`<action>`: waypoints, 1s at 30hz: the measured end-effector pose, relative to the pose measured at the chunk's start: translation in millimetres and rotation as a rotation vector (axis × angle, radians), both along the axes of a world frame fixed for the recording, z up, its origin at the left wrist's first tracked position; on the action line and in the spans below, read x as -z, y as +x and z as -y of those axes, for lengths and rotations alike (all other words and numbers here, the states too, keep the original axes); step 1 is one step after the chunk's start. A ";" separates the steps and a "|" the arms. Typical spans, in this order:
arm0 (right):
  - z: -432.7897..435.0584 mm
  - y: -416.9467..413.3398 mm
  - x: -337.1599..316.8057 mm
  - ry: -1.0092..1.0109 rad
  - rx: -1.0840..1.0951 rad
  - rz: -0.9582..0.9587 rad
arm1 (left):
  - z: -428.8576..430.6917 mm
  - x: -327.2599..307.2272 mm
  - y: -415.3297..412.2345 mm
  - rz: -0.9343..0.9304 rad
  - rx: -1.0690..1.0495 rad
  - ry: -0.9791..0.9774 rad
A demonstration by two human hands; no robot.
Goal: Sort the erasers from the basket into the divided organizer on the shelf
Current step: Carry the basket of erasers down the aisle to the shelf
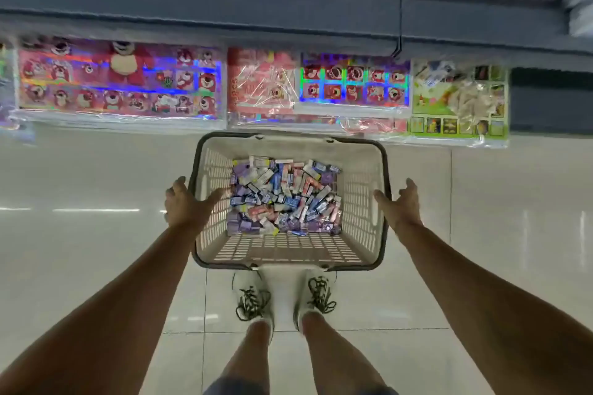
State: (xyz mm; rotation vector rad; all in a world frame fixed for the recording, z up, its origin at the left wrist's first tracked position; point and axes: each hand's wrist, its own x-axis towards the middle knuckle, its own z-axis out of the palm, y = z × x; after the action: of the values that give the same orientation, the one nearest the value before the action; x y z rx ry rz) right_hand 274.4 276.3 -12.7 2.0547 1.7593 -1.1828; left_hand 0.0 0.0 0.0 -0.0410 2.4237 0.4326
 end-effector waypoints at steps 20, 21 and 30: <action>15.0 -6.3 -2.1 -0.092 0.282 -0.171 | 66.1 24.8 6.2 0.169 -0.481 0.148; 18.1 -8.9 -17.3 -0.088 0.255 -0.182 | 74.0 8.7 8.6 0.154 -0.488 0.155; 58.7 -63.5 -212.2 0.000 -0.264 -0.210 | 170.4 -201.1 52.3 0.009 -0.668 0.187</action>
State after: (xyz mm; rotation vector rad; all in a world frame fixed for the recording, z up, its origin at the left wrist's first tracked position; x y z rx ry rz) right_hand 210.9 217.7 199.5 1.6811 2.0473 -1.3527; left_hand 52.3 -170.4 201.1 -0.7806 2.2992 0.9456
